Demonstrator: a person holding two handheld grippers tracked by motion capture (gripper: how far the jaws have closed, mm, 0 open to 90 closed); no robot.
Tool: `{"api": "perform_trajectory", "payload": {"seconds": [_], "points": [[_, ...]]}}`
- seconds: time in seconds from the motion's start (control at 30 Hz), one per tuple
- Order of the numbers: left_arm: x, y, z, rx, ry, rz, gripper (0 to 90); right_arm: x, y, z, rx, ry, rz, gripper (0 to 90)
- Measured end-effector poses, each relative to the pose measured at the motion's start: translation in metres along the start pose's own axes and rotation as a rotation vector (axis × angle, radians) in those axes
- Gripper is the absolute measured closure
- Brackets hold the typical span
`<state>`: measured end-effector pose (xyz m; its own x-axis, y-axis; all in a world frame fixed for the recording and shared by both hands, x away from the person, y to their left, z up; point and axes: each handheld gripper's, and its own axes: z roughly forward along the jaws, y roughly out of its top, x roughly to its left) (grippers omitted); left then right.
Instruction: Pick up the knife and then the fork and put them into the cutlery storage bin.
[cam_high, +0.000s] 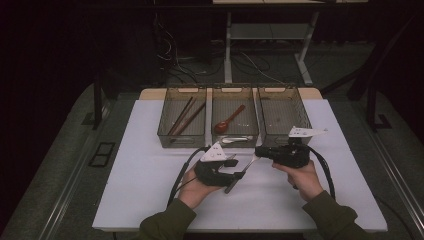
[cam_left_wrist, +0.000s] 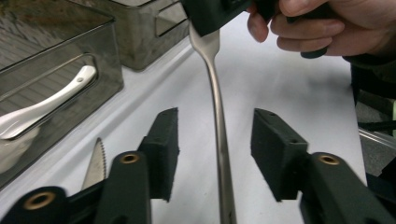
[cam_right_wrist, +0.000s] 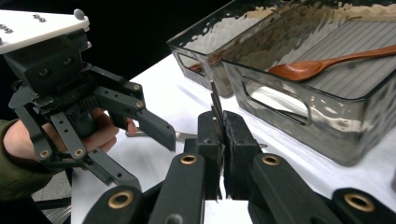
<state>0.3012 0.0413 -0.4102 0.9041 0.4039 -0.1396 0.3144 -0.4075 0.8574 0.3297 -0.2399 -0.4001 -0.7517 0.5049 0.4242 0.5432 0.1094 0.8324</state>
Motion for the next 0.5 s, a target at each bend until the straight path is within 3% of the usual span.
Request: {"api": "perform_trajectory", "payload": {"seconds": [0.17, 0.5], "points": [[0.006, -0.007, -0.008, -0.023, -0.022, -0.023, 42.1, -0.002, 0.001, -0.005, -0.009, -0.006, 0.006, 85.9], [0.012, -0.024, -0.03, -0.013, -0.007, -0.015, 26.7, -0.009, 0.002, -0.015, -0.02, -0.046, 0.0, 85.9]]}}
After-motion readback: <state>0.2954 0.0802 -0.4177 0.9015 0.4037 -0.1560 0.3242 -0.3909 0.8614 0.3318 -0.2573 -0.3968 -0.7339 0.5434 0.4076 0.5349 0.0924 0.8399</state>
